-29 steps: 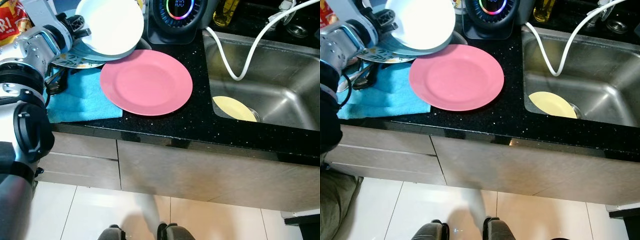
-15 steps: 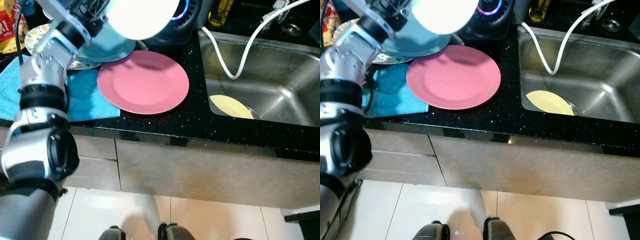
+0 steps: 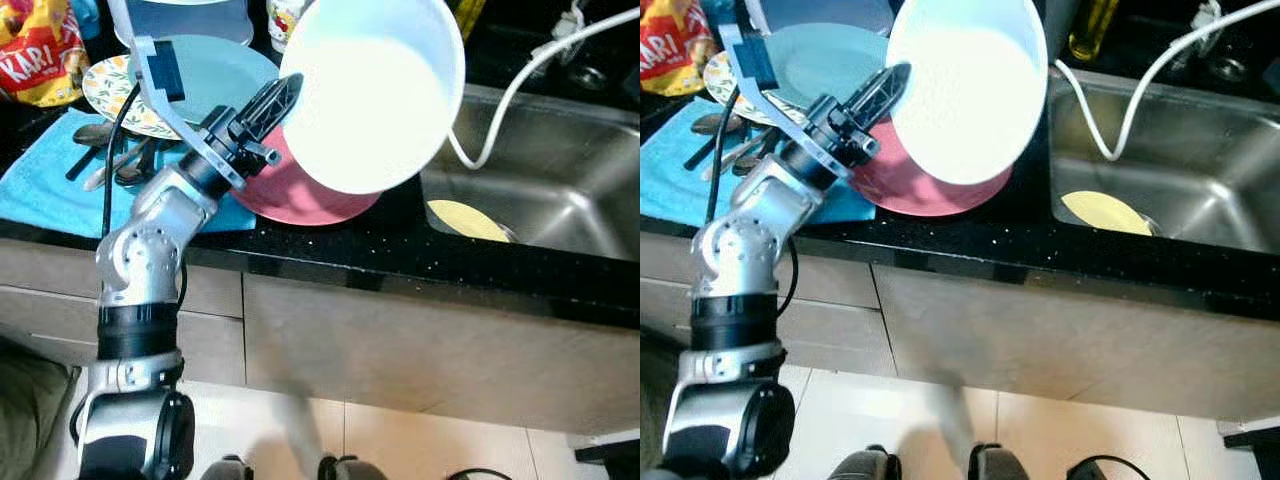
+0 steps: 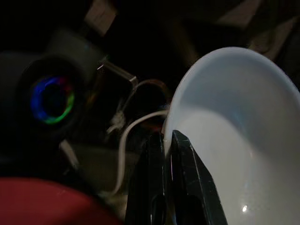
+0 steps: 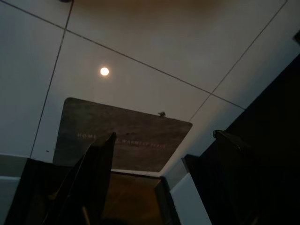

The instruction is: Kitchen organization

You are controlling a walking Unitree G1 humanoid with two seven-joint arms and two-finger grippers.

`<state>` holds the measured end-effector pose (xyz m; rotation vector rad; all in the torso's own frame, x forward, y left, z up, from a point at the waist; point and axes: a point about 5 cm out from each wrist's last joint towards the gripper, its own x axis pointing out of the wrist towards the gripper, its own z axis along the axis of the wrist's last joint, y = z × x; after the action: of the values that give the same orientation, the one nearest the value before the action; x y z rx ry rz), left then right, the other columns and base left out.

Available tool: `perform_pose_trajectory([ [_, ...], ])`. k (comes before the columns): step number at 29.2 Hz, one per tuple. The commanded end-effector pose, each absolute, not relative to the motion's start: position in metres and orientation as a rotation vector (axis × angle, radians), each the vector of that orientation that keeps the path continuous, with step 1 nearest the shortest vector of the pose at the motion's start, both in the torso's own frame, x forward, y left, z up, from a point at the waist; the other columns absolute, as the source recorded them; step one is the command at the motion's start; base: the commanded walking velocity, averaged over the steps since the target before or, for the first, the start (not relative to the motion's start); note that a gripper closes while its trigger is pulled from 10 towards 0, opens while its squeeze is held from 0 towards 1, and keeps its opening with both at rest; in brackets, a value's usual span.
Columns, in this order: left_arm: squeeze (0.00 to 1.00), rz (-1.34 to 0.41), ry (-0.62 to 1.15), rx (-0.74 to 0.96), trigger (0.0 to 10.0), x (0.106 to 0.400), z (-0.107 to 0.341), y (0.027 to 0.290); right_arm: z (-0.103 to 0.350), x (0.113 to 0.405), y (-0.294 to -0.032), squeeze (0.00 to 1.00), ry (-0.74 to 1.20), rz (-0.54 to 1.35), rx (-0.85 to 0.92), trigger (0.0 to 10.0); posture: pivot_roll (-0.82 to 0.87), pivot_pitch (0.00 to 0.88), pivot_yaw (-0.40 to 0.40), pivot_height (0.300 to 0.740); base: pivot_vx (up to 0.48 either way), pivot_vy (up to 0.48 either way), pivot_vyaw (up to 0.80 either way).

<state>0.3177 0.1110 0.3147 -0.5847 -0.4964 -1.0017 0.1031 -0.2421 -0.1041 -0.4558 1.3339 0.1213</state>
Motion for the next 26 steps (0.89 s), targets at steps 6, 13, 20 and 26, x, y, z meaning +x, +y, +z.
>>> perform_pose_trajectory([
  [6,0.00,-1.036,-0.455,-0.592,4.4,0.296,0.304,0.083,-0.106,0.097,-0.242,0.00,1.350,0.108,-0.437,10.0,0.11,0.142,-0.063,0.740,0.000,0.000,0.00],
  [13,0.00,-0.897,-0.349,-0.560,10.0,0.291,0.266,0.072,-0.102,0.121,-0.232,0.00,1.233,0.067,-0.343,10.0,0.10,0.137,-0.052,0.740,0.000,0.000,0.00],
  [20,0.00,-0.694,-0.237,-0.547,10.0,0.300,0.220,0.083,-0.091,0.151,-0.228,0.00,1.100,0.015,-0.263,10.0,0.10,0.126,-0.059,0.740,0.000,0.000,0.00],
  [26,0.00,-0.642,-0.205,-0.507,10.0,0.296,0.200,0.079,-0.087,0.163,-0.227,0.00,1.059,0.024,-0.270,10.0,0.10,0.115,-0.062,0.740,0.000,0.000,0.00],
])
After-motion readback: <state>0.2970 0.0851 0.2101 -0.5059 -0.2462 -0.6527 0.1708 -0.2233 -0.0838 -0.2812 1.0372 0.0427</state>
